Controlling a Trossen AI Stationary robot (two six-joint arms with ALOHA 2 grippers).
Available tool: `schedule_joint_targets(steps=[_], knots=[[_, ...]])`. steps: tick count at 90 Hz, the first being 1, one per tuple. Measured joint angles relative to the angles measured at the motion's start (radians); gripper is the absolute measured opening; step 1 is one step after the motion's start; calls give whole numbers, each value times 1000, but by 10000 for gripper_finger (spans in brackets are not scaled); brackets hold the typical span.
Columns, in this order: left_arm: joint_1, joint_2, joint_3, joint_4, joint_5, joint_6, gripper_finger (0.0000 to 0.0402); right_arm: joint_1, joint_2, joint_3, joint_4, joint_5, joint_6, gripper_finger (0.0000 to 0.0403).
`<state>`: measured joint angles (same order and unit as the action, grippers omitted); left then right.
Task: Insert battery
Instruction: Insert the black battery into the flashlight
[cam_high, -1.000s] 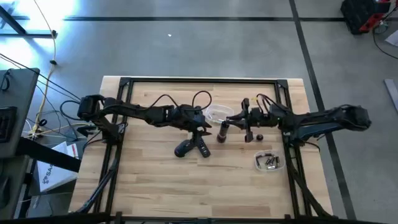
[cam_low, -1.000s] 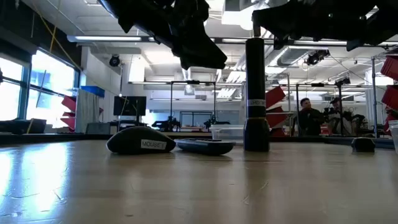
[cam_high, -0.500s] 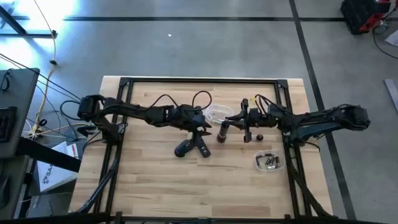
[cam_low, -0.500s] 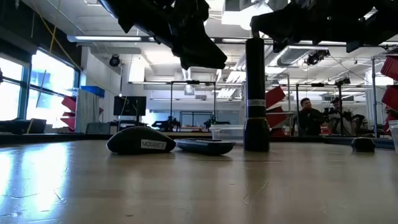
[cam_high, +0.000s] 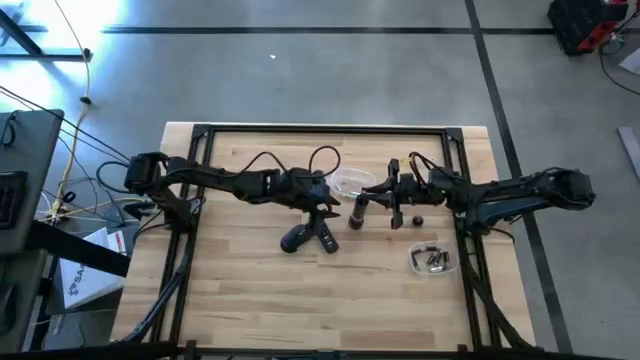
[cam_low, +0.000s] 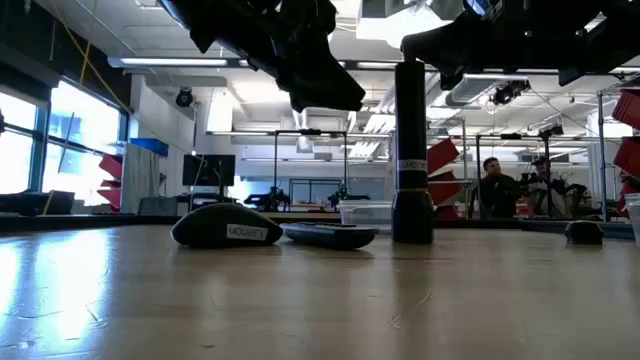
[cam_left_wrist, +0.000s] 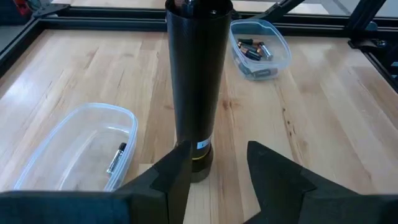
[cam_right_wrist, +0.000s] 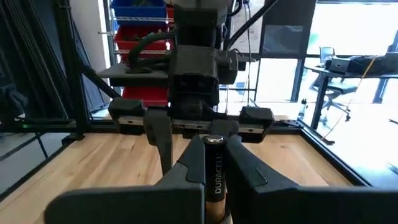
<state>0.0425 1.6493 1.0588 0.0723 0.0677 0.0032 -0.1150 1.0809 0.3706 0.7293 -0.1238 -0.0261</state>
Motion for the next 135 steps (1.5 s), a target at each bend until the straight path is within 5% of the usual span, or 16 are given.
schedule_joint_targets(steps=[97, 135], knots=[[-4, 0, 0, 0, 0, -10, 136, 0, -57, 0, -43, 1, -9, 67], [-5, 0, 0, 26, 0, -10, 136, 0, -97, 145, -422, 57, -89, 41]])
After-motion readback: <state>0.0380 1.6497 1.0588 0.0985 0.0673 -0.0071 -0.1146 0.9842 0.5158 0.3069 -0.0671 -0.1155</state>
